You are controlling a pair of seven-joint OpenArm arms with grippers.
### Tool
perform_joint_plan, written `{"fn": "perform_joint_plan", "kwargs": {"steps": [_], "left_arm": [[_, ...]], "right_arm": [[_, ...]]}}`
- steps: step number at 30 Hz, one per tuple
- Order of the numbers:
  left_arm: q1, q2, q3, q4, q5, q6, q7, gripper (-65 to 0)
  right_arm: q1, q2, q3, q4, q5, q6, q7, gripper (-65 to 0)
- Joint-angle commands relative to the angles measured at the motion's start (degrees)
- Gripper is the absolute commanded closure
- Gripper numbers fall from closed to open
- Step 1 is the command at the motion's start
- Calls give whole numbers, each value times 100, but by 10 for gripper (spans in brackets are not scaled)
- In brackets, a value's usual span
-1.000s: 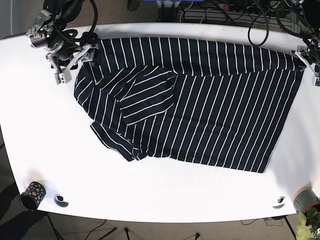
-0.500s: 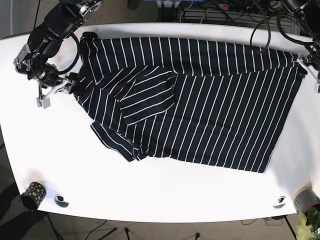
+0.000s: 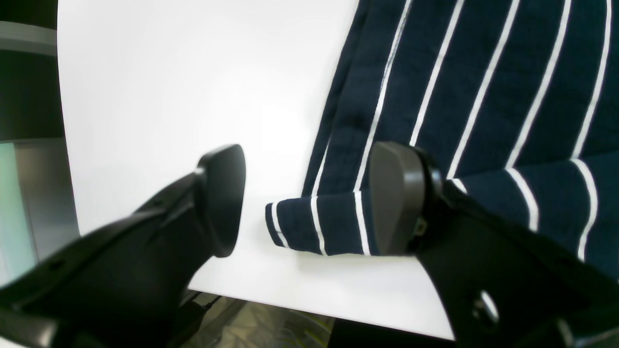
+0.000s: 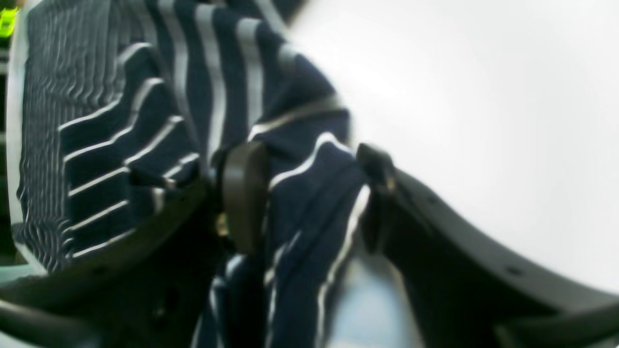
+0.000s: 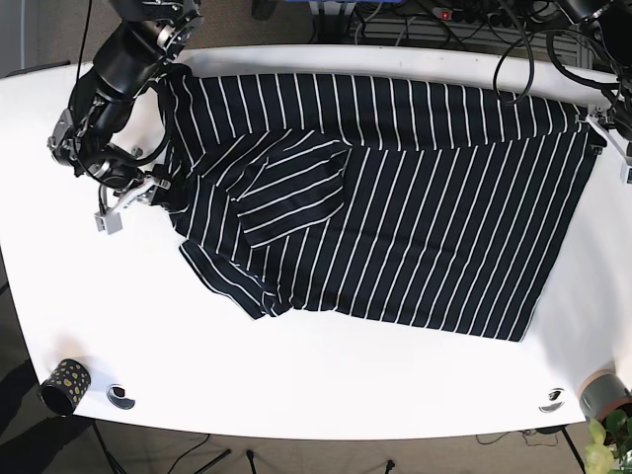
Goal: Fold the T-shirt properly
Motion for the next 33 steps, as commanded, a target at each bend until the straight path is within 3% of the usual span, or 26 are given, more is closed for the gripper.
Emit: {"fn": "perform_joint_plan", "kwargs": {"steps": [1, 4, 8, 18, 23, 26, 33], "left_arm": [[-28, -116, -29, 98, -21, 14, -87, -378], [-54, -116, -29, 124, -30, 14, -87, -378], [-353, -116, -37, 124, -30, 14, -52, -378], [-1592, -116, 156, -395, 23, 62, -52, -379], [-2586, -274, 604, -1458, 14, 783, -96, -382], [-3219, -415, 912, -2399, 5, 854, -149, -383], [-4353, -705, 1501, -4535, 5, 871, -861, -383]], "right_arm": [[2, -91, 22, 8, -191, -12, -123, -335], [2, -135, 4, 8, -200, -12, -88, -354], [29, -135, -22, -1, -200, -12, 88, -327], [222, -117, -31, 17, -789, -12, 132, -5], [231, -117, -31, 35, -780, -12, 123, 0], [240, -108, -31, 35, -789, -12, 123, 0], [240, -117, -242, 35, -771, -12, 123, 0]]}}
